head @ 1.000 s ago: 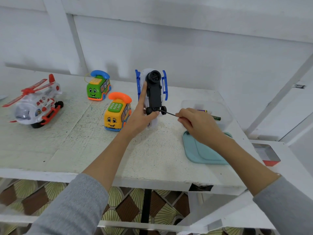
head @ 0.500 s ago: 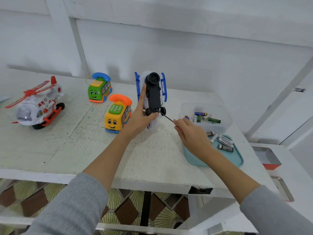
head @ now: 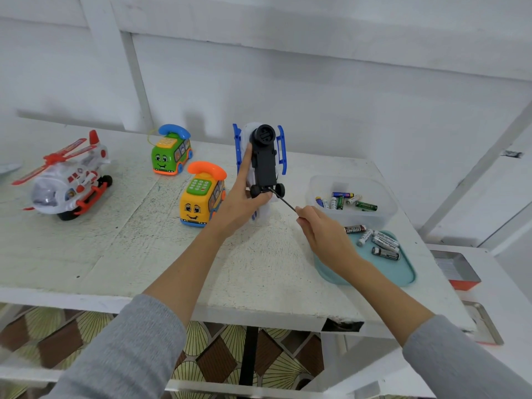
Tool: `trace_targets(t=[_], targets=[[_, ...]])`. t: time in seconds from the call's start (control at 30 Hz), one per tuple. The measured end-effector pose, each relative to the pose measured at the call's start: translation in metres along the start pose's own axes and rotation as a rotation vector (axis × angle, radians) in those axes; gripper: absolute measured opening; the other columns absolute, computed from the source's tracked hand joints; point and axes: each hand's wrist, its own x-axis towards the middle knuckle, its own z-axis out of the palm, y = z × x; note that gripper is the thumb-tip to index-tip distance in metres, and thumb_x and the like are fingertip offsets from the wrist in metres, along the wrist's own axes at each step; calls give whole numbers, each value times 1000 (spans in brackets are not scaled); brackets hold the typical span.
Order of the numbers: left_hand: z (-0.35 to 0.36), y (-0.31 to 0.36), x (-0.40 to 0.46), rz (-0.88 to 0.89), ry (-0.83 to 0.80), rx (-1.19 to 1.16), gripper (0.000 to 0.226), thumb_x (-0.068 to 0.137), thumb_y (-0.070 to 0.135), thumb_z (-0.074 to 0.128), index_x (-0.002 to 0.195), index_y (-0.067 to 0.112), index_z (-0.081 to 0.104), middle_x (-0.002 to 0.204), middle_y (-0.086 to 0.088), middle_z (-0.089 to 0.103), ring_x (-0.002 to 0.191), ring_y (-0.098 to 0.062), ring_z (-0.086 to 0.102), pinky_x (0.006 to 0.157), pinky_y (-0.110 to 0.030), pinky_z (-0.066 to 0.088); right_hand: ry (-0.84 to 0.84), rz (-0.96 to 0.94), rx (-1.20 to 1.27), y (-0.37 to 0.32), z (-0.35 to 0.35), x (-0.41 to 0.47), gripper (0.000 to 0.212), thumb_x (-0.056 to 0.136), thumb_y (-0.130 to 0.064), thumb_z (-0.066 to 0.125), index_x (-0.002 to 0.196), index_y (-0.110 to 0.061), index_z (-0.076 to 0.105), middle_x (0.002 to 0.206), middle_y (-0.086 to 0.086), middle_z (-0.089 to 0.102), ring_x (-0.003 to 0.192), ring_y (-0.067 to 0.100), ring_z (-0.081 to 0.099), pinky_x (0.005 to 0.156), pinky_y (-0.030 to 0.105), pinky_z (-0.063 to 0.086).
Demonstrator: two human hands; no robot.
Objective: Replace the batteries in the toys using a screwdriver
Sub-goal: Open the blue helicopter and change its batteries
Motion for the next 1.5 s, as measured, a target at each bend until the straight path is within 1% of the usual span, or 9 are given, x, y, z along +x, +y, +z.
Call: trace_targets(t=[0.13, 0.23, 0.37, 0.57, 0.8, 0.97, 1.13, 1.33, 1.5], targets=[[-1, 0, 0, -1, 1, 6, 89, 93, -2, 54, 152, 32, -3, 132, 33, 20, 90, 18, 58, 71, -4, 45, -46, 57, 93, 1, -1, -1, 23, 97, -18, 41, 103, -1, 56, 80, -3, 50, 62, 25, 51, 55, 38, 41], [-2, -1, -1, 14, 7, 27, 90, 94, 0, 55, 152, 36, -3, 131, 36, 22, 93, 14, 60, 73, -6, 46, -33, 76, 179, 0, -6, -3, 18, 96, -14, 45, 101, -2, 58, 68, -16, 42, 56, 4, 42, 53, 27, 35], [-2, -6, -2, 37, 27, 40, 91, 93, 5, 57, 150, 44, -2, 123, 51, 29, 88, -18, 59, 69, -15, 50, 31, 60, 154, -2, -19, -1, 20, 92, -15, 48, 98, -3, 63, 63, -26, 37, 54, -9, 36, 50, 17, 26], [-2, -6, -1, 22, 21, 58, 90, 94, 5, 57, 149, 44, -3, 118, 52, 26, 80, 6, 61, 66, -12, 49, 22, 29, 149, -3, -26, 1, 22, 91, -16, 47, 99, -2, 63, 65, -14, 44, 55, -9, 36, 51, 20, 30], [-1, -6, 0, 10, 27, 70, 90, 93, 5, 57, 149, 43, -3, 122, 45, 26, 81, 11, 61, 65, -12, 49, 6, 31, 140, -3, -27, 3, 18, 93, -14, 49, 100, -4, 62, 65, -19, 41, 55, -6, 37, 52, 23, 31], [0, -6, -2, 25, 36, 75, 91, 93, 6, 58, 149, 44, -3, 131, 38, 28, 88, -13, 60, 67, -15, 51, -10, 25, 91, -7, -32, 4, 21, 92, -18, 47, 97, -5, 63, 64, -17, 43, 53, 0, 39, 52, 27, 35], [-1, -6, -1, 39, 37, 80, 90, 93, 5, 57, 150, 42, -2, 125, 46, 24, 85, -12, 57, 66, -12, 49, -86, 106, 54, -11, -47, 14, 15, 94, -15, 51, 98, -9, 65, 56, -22, 40, 52, -3, 38, 52, 27, 32], [-1, -9, 1, 44, 17, 88, 91, 93, 5, 58, 149, 45, -1, 127, 51, 28, 88, -16, 55, 69, -16, 50, -197, 205, 125, -11, -66, 29, 13, 91, -17, 54, 92, -15, 67, 63, 3, 59, 52, 15, 45, 59, 32, 41], [0, -6, -1, 34, -12, 88, 92, 92, 4, 58, 147, 49, 0, 143, 24, 26, 93, -17, 58, 70, -17, 51, -258, 250, 188, -6, -77, 43, 13, 89, -17, 57, 83, -21, 67, 57, -11, 54, 56, 15, 46, 66, 31, 44]])
